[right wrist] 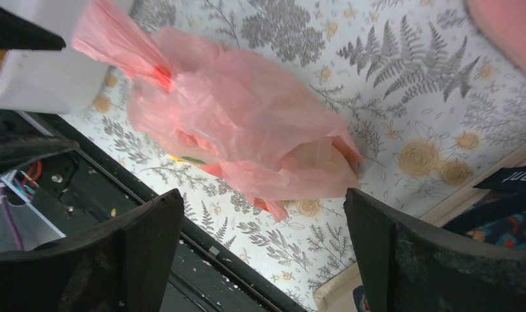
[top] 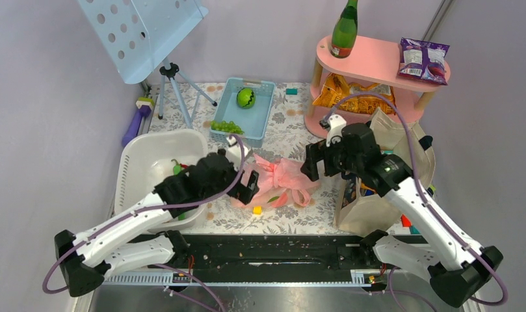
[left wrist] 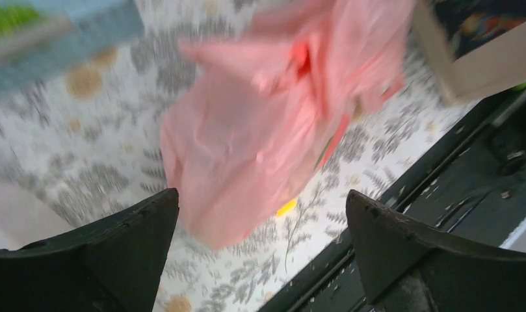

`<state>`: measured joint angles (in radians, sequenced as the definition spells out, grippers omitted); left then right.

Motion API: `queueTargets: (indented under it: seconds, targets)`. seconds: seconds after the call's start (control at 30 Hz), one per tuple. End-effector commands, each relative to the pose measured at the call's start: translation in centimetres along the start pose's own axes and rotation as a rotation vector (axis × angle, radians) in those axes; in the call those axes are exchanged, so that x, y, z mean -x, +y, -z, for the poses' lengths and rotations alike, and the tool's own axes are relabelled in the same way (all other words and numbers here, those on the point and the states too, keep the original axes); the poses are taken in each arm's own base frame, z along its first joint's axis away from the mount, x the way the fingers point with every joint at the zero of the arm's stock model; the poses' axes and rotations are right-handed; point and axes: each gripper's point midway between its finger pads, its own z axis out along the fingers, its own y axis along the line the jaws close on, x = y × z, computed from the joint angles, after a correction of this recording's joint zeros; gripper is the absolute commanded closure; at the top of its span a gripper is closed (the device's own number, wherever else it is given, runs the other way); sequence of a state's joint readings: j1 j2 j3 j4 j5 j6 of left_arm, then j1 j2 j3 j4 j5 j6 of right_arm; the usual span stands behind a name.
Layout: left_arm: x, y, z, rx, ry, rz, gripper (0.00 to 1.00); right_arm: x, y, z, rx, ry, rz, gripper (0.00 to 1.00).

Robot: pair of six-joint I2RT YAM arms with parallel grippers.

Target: Untie the knot of the grocery bags and take out the mixed food

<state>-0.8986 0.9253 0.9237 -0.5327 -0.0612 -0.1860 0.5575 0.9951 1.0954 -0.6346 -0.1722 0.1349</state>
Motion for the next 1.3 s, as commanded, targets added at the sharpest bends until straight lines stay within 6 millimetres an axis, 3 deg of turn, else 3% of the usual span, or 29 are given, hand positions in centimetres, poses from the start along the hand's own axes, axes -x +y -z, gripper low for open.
queueTargets:
  seconds: [0.0,0.2,0.43,0.57,0.83,1.17,1.27]
  targets:
    - [-3.5,0.4,-1.6,0.079,0.009,0.109,0.01,-1.4,-0.2,-3.1,-0.002,0.002,-0.012,0.0]
    - [-3.6,-1.3,-4.0,0.097,-0.017,0.104,0.01,-2.9,-0.5,-4.9,-0.021,-0.009,-0.068,0.02]
    - [-2.4,0.6,-5.7,0.267,-0.004,0.006,0.03,-3.2,-0.7,-6.3,-0.03,-0.011,-0.048,0.2]
    - [-2.6,1.1,-6.2,0.312,0.009,-0.02,0.12,-4.0,-0.8,-7.1,-0.045,0.025,-0.032,0.27]
    - [-3.7,0.7,-7.2,0.287,0.007,-0.002,0.23,-4.1,0.1,-8.2,-0.001,0.026,-0.037,0.27]
    - [-4.6,0.6,-8.1,0.284,-0.011,0.054,0.35,-3.9,0.6,-9.2,0.018,0.038,-0.056,0.51]
    - [-4.9,0.9,-8.4,0.309,-0.004,0.064,0.54,-4.0,0.4,-9.4,0.01,0.036,-0.062,0.61]
